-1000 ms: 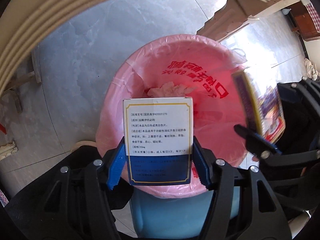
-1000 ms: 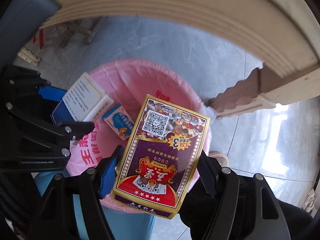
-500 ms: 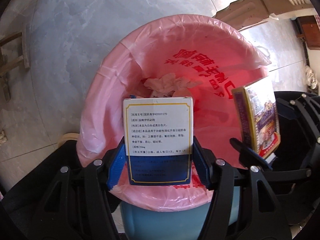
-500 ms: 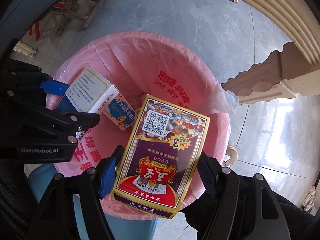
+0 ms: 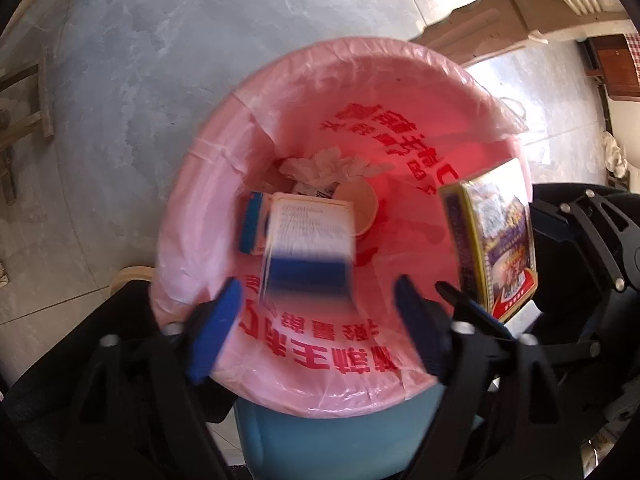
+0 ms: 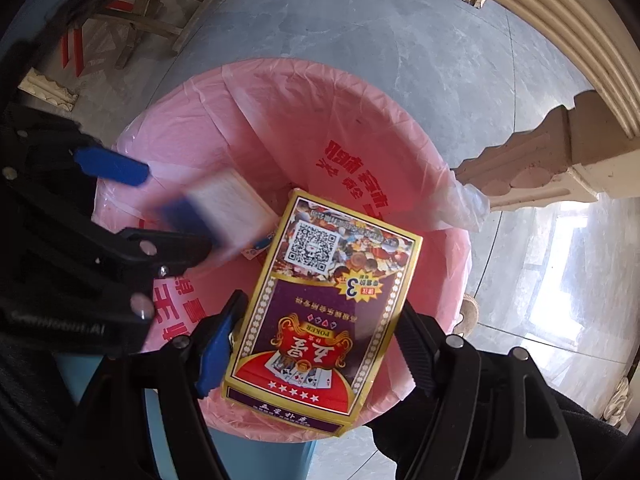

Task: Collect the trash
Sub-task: 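Open both tools, dropping the medicine box and card box into the bin, then raise both tools back over the table toward the black box and snack bar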

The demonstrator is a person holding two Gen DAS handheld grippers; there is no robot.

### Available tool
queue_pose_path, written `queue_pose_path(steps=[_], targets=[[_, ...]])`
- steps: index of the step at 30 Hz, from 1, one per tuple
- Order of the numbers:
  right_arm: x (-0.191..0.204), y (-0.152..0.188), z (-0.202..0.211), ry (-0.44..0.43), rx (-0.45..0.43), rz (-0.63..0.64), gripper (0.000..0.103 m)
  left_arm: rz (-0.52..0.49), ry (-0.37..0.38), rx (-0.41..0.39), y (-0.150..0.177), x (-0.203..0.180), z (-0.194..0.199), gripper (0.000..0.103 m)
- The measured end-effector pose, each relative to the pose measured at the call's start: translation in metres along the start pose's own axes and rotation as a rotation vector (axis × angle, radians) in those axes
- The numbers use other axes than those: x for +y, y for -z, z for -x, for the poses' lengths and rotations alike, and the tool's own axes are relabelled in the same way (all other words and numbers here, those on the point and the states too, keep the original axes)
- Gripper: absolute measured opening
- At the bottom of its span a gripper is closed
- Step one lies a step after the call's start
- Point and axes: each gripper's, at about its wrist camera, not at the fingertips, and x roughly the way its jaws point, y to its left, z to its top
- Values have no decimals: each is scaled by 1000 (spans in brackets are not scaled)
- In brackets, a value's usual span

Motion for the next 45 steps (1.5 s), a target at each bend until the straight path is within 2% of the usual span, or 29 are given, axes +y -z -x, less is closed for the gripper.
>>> queue_pose_path(steps=[3, 15, 32, 35, 38, 41, 45], targets=[[3, -1, -2, 14, 7, 2, 77, 11, -11, -3, -1, 3, 1, 82], [5, -2, -1, 14, 11, 7, 77, -5, -42, 16, 2, -2, 0, 83], [8, 0, -4, 16, 29, 19, 78, -24, -102, -3, 5, -10, 13, 83], [7, 4, 6, -3, 20, 8, 78, -19, -116, -40, 12, -12, 33, 83], [9, 10, 30, -8, -19, 20, 78, -36, -152, -115, 27, -16, 69, 83], [12, 16, 73, -46, -86, 46, 78, -48, -190, -180, 42, -17, 114, 83], [11, 11, 152, -106, -199, 107, 86, -58, -234, -270, 56, -17, 187, 84]])
